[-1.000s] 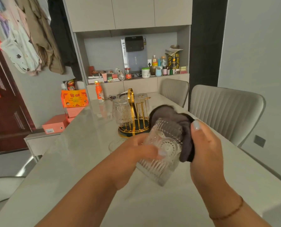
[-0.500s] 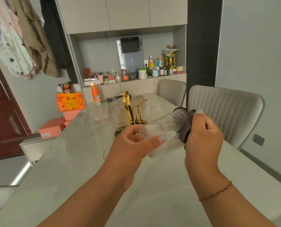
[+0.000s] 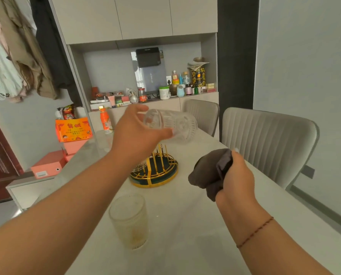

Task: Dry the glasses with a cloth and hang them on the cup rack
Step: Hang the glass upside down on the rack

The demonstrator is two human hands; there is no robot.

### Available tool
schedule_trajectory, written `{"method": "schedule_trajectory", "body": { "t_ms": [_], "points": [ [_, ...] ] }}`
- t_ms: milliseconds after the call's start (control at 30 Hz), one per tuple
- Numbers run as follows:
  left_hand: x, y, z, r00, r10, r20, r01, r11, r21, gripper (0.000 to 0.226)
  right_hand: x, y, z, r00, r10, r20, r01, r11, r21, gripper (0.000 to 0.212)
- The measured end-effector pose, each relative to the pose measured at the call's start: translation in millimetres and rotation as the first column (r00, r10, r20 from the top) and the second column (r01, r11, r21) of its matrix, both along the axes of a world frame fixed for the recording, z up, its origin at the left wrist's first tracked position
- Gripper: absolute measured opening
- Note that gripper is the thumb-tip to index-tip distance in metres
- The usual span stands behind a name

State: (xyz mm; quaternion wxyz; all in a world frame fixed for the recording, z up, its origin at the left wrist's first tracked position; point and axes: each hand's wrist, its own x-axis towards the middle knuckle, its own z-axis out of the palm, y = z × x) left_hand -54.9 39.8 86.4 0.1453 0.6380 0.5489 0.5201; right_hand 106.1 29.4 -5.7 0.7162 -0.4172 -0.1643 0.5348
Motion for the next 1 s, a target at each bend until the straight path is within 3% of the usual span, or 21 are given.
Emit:
{"method": "schedule_trajectory", "body": {
  "t_ms": [367,667,1000],
  "points": [
    [9,120,16,0.950,0.139,-0.278,-0.111,0.987,0.116,0.078,-5,14,-10,0.995,0.077,-0.069,-0.072,0.995,0.064,0.037],
    [10,173,14,0.811,0.282,-0.513,-0.281,0.956,0.082,0.075,2,13,-27,0.991,0.130,-0.046,-0.127,0.991,0.051,0.041],
    [15,193,-3,0.632,0.236,-0.738,-0.332,0.943,0.017,0.061,-2,5,-23,0.987,0.151,-0.058,-0.151,0.988,0.016,0.037]
  ]
}}
